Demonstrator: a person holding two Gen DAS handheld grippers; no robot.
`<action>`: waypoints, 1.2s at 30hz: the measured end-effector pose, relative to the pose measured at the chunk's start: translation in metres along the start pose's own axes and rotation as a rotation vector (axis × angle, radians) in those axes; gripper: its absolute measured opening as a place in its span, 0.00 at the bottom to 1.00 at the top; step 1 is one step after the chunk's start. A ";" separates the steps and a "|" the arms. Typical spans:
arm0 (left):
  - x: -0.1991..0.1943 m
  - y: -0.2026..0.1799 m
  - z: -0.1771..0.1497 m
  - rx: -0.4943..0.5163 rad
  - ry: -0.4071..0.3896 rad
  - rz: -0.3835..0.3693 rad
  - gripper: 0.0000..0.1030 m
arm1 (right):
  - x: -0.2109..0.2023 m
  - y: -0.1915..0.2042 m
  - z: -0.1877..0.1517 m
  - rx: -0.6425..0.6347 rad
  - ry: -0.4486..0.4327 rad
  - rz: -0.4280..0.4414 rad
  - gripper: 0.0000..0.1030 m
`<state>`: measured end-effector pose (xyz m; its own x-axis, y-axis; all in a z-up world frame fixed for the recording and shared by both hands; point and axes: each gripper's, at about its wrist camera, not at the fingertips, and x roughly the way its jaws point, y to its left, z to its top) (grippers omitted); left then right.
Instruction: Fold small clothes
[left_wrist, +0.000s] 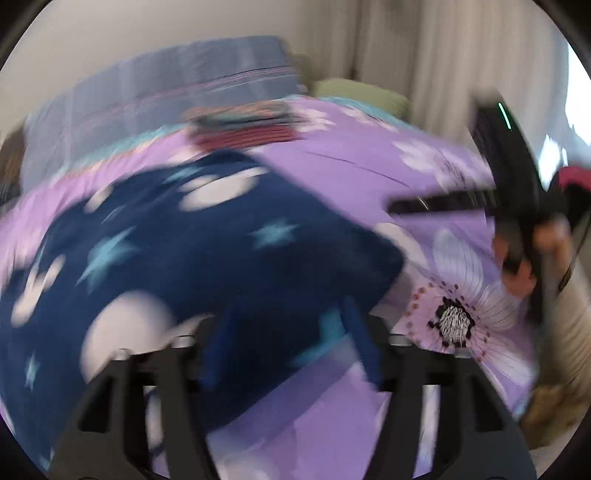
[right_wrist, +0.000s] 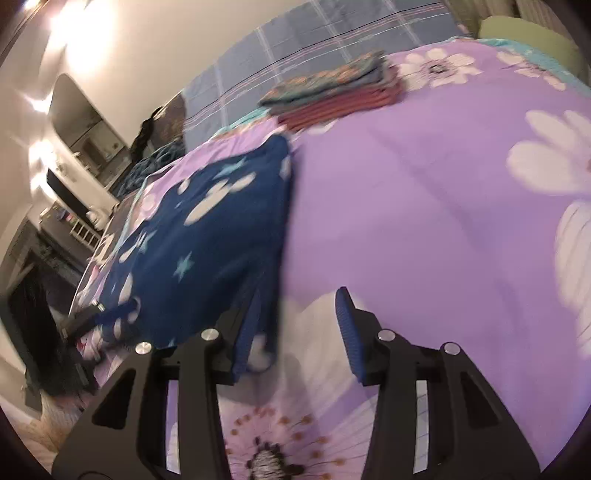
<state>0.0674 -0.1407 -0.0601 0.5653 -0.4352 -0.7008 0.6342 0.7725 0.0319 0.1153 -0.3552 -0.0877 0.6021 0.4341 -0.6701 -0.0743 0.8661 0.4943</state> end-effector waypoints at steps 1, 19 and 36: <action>0.008 -0.013 0.003 0.043 -0.003 0.005 0.70 | 0.000 -0.004 0.010 0.006 0.013 0.002 0.43; 0.031 -0.030 0.013 0.045 0.079 0.020 0.19 | 0.160 -0.020 0.132 0.027 0.245 0.334 0.50; 0.057 -0.040 0.020 0.117 0.079 0.040 0.36 | 0.171 0.001 0.107 0.004 0.371 0.429 0.45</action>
<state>0.0851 -0.2053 -0.0875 0.5506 -0.3637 -0.7514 0.6720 0.7271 0.1405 0.3037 -0.3066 -0.1426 0.1990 0.8056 -0.5580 -0.2477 0.5922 0.7668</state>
